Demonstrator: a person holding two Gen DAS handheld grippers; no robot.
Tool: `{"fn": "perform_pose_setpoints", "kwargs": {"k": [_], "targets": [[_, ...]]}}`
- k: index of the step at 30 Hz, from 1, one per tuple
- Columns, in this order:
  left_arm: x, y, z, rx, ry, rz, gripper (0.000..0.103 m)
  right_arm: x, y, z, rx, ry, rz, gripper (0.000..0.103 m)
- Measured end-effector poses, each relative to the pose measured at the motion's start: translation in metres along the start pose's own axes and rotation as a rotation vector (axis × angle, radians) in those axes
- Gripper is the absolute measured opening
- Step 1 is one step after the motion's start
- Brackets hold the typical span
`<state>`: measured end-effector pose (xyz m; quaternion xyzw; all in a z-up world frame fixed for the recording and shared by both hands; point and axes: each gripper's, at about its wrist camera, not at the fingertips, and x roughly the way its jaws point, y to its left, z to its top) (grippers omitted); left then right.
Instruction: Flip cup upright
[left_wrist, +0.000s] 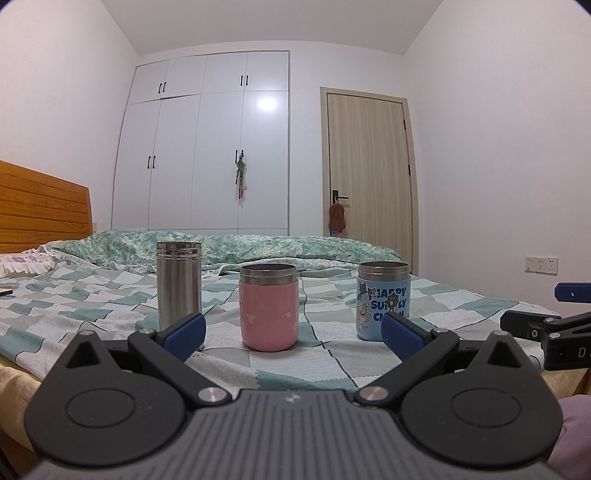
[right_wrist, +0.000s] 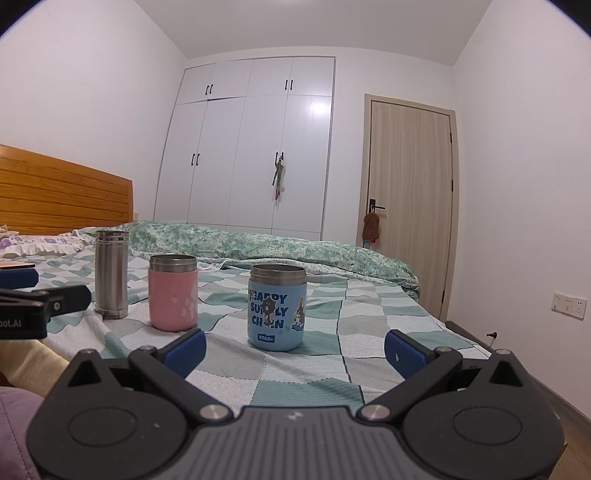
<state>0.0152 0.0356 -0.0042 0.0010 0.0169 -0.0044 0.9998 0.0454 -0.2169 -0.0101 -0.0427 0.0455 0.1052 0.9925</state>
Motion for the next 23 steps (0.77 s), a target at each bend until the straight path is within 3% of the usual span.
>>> {"fn": "perform_pose_setpoints", "kwargs": {"k": [23], "targets": [[-0.0068,0.0013,0.0002,-0.004,-0.026,-0.015,0.103,0.0002,0.0004,0.0003,-0.003,-0.001,0.0,0.103]]}}
